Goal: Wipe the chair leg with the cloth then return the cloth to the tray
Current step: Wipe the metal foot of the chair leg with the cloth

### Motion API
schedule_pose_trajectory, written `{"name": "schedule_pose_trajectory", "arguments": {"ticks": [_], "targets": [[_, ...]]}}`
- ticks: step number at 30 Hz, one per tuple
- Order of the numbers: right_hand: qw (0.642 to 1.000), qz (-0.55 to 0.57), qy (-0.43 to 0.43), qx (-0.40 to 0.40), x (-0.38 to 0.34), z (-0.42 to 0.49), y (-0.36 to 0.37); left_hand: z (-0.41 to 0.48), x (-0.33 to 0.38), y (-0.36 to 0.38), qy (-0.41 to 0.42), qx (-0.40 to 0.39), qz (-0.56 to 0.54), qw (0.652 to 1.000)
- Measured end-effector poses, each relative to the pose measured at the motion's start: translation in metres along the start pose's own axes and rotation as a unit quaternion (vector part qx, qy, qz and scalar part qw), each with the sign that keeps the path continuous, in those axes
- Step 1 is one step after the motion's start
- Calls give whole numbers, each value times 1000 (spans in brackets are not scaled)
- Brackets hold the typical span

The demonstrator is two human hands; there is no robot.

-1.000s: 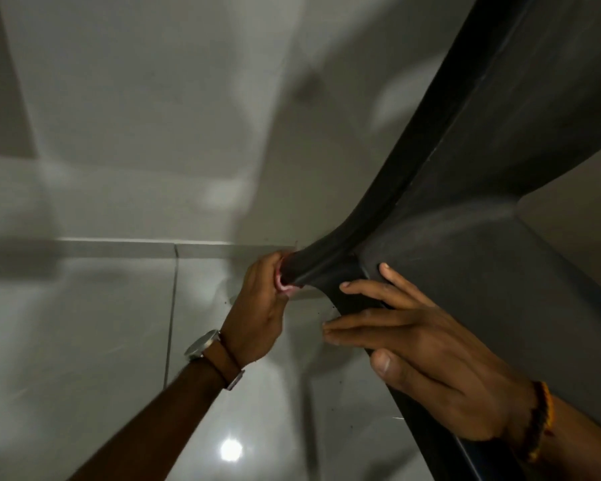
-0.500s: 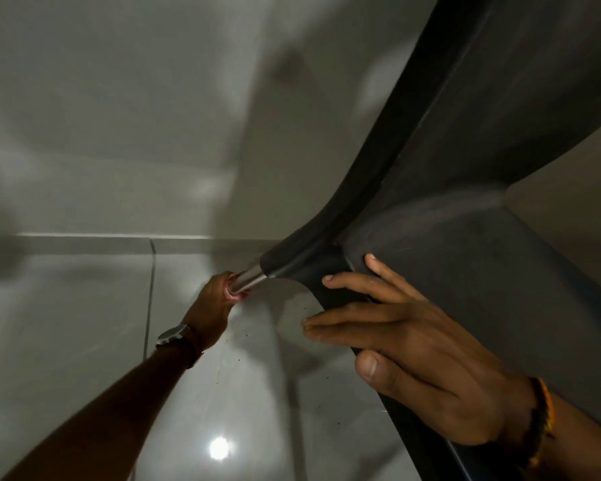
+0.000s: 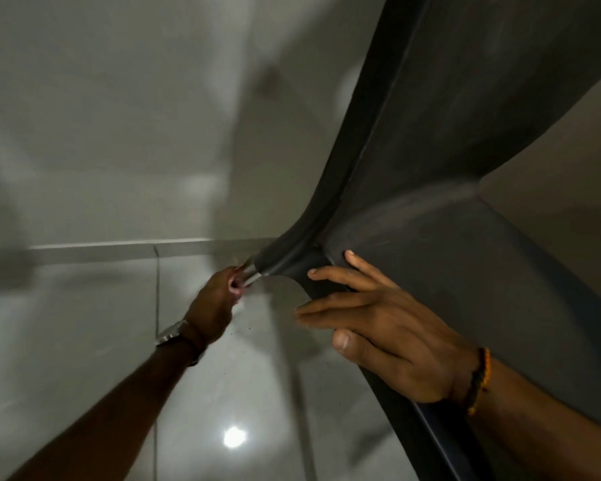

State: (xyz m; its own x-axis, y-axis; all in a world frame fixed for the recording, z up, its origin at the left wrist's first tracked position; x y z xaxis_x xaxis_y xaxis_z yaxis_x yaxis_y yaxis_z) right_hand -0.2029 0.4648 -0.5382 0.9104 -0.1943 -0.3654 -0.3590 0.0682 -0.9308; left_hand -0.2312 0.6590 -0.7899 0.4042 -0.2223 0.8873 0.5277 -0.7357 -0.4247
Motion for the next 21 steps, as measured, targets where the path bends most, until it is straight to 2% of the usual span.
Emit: {"name": "schedule_pose_trajectory", "arguments": {"ticks": [3,5,9,13,16,21], "targets": [[1000,-12,1,-10,-1,1,-1,-35,78,-29,101,50,6,994],[1000,-17,4,-18,1,1,2,-54,110,-42,119,57,-9,991],[999,-20,4,-28,0,-1,-1,-69,120,-58,-7,-17,-133,991],[998,-43,8,-47,-9,-2,-11,-91,150,-93,-6,-61,-218,974],[996,-60,28,-52,-19,-9,-14,-114,156,-122,-49,-53,-249,966],[995,-28,95,-19,-30,-45,-59,-154,156,-152,-198,21,-330,923]]}}
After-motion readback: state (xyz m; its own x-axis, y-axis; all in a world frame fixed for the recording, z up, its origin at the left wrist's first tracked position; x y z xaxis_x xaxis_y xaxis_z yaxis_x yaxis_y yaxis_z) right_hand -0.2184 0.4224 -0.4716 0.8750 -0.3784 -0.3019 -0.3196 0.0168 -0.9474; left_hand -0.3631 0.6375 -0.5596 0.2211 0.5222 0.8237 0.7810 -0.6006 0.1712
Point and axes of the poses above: each hand's wrist, its own z-axis towards the middle knuckle, its own y-axis out of the palm, x = y × z, the point moved 9 cm from there along z, towards the middle knuckle, and after that the axes turned 9 degrees about x, right-handed, at the moved point
